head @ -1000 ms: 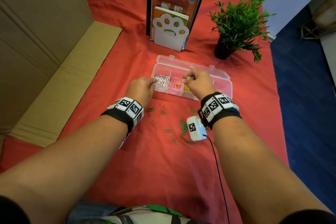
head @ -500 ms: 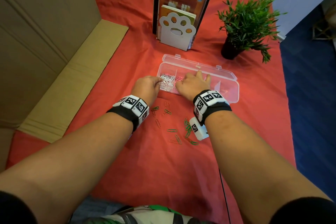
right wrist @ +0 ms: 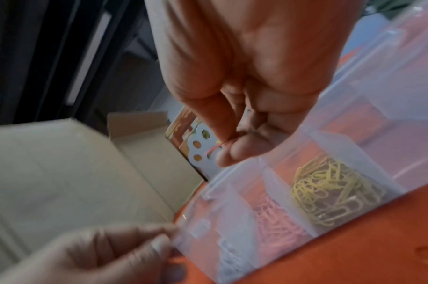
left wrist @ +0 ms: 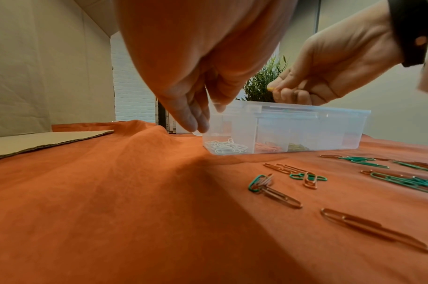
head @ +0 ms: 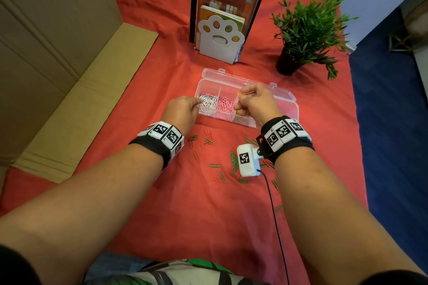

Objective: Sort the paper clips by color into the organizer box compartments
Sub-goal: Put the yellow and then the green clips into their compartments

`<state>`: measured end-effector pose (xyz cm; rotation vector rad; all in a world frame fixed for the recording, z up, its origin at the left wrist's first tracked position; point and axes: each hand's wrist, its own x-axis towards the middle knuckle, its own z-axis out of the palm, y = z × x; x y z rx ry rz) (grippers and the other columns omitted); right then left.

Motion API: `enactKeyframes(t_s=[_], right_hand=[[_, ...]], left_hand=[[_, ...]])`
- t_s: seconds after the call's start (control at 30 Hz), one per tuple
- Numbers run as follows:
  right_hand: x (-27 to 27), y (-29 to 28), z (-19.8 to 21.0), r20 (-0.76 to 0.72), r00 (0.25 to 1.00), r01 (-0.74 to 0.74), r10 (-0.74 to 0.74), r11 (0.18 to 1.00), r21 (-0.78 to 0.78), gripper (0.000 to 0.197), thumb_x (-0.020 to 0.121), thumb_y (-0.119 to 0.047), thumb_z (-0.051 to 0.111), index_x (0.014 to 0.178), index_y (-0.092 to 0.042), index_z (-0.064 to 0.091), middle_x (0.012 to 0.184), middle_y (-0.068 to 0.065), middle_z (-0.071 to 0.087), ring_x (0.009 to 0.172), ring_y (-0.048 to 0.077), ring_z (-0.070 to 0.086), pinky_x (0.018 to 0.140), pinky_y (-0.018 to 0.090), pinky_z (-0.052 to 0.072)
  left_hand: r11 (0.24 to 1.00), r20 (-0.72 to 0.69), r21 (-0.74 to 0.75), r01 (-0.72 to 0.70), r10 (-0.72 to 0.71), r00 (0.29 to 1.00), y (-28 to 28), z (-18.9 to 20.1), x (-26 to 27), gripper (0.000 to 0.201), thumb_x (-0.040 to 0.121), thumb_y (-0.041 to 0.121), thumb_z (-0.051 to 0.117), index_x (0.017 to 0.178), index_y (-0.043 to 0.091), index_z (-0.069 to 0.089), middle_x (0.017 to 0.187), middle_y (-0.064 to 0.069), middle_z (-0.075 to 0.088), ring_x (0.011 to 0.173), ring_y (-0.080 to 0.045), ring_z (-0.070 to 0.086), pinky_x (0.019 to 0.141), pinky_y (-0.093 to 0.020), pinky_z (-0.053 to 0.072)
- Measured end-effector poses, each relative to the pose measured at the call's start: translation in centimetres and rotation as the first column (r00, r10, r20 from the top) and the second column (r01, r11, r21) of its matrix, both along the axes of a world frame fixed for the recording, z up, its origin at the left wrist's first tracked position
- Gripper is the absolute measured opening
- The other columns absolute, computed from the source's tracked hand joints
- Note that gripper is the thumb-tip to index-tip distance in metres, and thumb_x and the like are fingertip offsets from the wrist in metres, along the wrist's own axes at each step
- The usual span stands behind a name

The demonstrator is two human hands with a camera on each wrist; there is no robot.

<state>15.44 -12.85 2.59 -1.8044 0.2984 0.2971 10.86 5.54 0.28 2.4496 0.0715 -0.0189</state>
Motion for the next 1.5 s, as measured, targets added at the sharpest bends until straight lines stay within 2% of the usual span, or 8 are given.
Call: enactKeyframes(t_s=[0.23,0.47,0.63,0.77,0.87,1.17,1.33,1.5], right_hand=[[-0.9,-0.5,0.2,-0.187,0.976,0.181,-0.11,0.889,0.42,0.026,0.091,0.013,0.037,0.084,-0.005,0.054,0.069,0.01,0.049,0.055,0.014,0.051,0.046,0.015,0.049],[-0.7,-1.2,0.3,-0.306,0.941,0.247,-0.143,0.909,0.335,0.019,0.096,-0.005,0.041,0.081,-0.009,0.052,0.063,0.001,0.037,0.051,0.007,0.035,0.036,0.012,0.031],[-0.8,-2.4,0.7,-0.384,0.908,0.321,-0.169,0.869,0.376,0.021,0.095,-0.01,0.045,0.075,-0.008,0.05,0.061,0.0,0.032,0.048,0.007,0.041,0.035,0.013,0.037],[-0.5,-3.2,0.5,-0.342,0.919,0.3,-0.195,0.909,0.289,0.019,0.095,-0.009,0.045,0.077,-0.006,0.053,0.06,0.0,0.034,0.031,0.003,0.045,0.036,0.014,0.041],[-0.5,-3.5,0.6,-0.298,0.938,0.251,-0.176,0.939,0.236,0.015,0.094,-0.004,0.043,0.085,-0.005,0.054,0.059,0.002,0.039,0.034,0.005,0.043,0.037,0.015,0.042],[-0.5,-3.5,0.8,-0.194,0.967,0.195,-0.166,0.97,0.143,0.025,0.088,0.006,0.042,0.071,-0.008,0.054,0.06,0.005,0.041,0.047,0.011,0.037,0.035,0.015,0.032],[-0.1,-3.1,0.6,-0.103,0.978,0.183,-0.183,0.983,-0.009,0.028,0.088,0.009,0.042,0.076,-0.012,0.058,0.064,0.003,0.054,0.045,0.009,0.045,0.037,0.017,0.038],[-0.6,-3.4,0.8,-0.089,0.995,-0.074,0.048,0.947,-0.312,0.03,0.084,0.005,0.045,0.078,-0.017,0.064,0.067,-0.003,0.056,0.061,0.014,0.047,0.052,0.02,0.039]], left_hand=[[1.0,-0.001,0.008,0.006,-0.006,1.0,0.0,-0.1,0.0,0.027,0.089,0.014,0.053,0.113,0.01,0.066,0.115,-0.015,0.066,0.107,-0.029,0.061,0.093,-0.025,0.038],[1.0,0.0,0.003,-0.003,0.003,1.0,-0.1,0.0,-0.1,0.027,0.09,0.014,0.053,0.113,0.011,0.066,0.115,-0.015,0.066,0.107,-0.03,0.06,0.093,-0.027,0.04],[1.0,0.002,-0.002,-0.004,0.004,1.0,-0.1,-0.1,-0.1,0.026,0.09,0.014,0.053,0.112,0.01,0.066,0.114,-0.016,0.066,0.106,-0.03,0.06,0.093,-0.027,0.041],[1.0,0.001,-0.014,-0.01,0.01,1.0,-0.1,-0.1,0.0,0.026,0.09,0.015,0.053,0.112,0.01,0.066,0.114,-0.015,0.066,0.106,-0.029,0.06,0.093,-0.026,0.04],[1.0,0.004,-0.014,-0.014,0.014,1.0,-0.1,-0.1,0.0,0.026,0.09,0.014,0.053,0.112,0.01,0.066,0.114,-0.015,0.066,0.107,-0.029,0.06,0.093,-0.027,0.041],[1.0,0.03,-0.006,-0.001,0.001,1.0,-0.1,-0.3,-0.3,0.025,0.09,0.013,0.053,0.11,0.008,0.067,0.112,-0.016,0.066,0.105,-0.03,0.061,0.091,-0.028,0.041],[1.0,0.051,-0.011,-0.009,0.01,0.999,-0.1,-0.6,-0.5,0.024,0.089,0.012,0.054,0.108,0.007,0.068,0.111,-0.016,0.067,0.104,-0.03,0.061,0.091,-0.027,0.041],[1.0,0.082,-0.017,0.01,-0.008,0.997,0.1,-1.1,-0.8,0.022,0.088,0.01,0.055,0.106,0.007,0.068,0.108,-0.015,0.068,0.102,-0.03,0.062,0.091,-0.026,0.042]])
